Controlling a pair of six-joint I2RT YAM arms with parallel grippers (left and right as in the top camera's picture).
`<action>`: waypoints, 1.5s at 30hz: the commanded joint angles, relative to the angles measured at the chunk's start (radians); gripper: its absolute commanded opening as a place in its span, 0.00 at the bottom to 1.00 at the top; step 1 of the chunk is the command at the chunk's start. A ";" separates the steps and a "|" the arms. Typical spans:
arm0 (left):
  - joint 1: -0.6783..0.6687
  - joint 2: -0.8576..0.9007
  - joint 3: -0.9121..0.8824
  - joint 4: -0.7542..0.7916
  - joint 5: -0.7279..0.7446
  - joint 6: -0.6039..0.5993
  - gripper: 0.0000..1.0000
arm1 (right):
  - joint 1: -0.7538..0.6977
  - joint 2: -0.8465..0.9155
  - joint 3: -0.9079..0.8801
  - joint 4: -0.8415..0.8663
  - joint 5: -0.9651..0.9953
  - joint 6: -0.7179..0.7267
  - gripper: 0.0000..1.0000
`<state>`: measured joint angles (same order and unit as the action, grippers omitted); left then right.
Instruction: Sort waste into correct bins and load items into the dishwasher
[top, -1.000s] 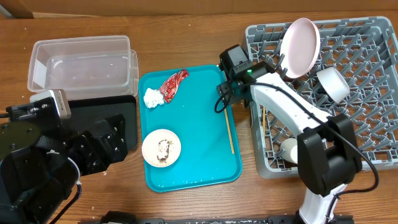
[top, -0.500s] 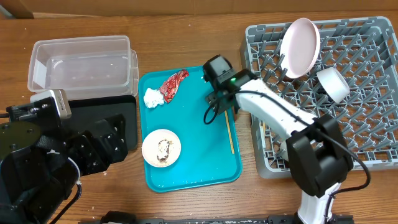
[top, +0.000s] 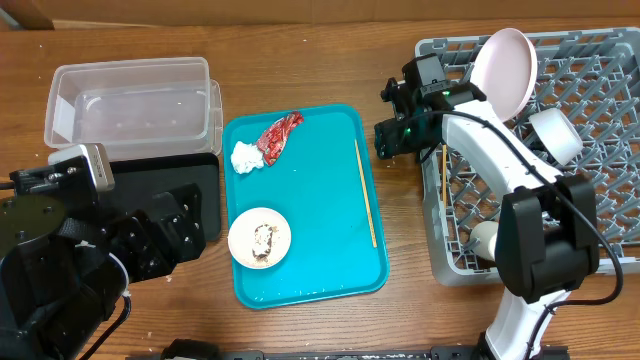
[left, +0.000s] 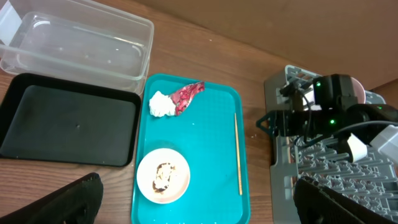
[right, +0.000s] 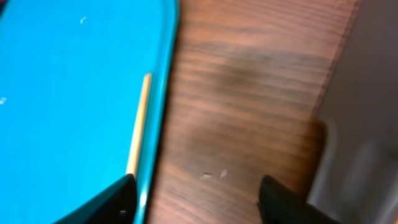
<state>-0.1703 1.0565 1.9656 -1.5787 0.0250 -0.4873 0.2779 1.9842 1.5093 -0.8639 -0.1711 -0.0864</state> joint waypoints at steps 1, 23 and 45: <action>0.002 0.003 0.007 0.005 0.001 0.008 1.00 | 0.029 0.010 -0.018 -0.019 -0.005 0.007 0.70; 0.002 0.003 0.007 0.005 0.001 0.008 1.00 | 0.326 0.094 -0.018 -0.042 0.458 0.154 0.54; 0.002 0.003 0.007 0.005 0.001 0.008 1.00 | 0.327 0.126 -0.083 0.019 0.438 0.222 0.38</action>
<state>-0.1703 1.0565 1.9656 -1.5791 0.0254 -0.4873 0.5854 2.0933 1.4601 -0.8291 0.2272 0.1120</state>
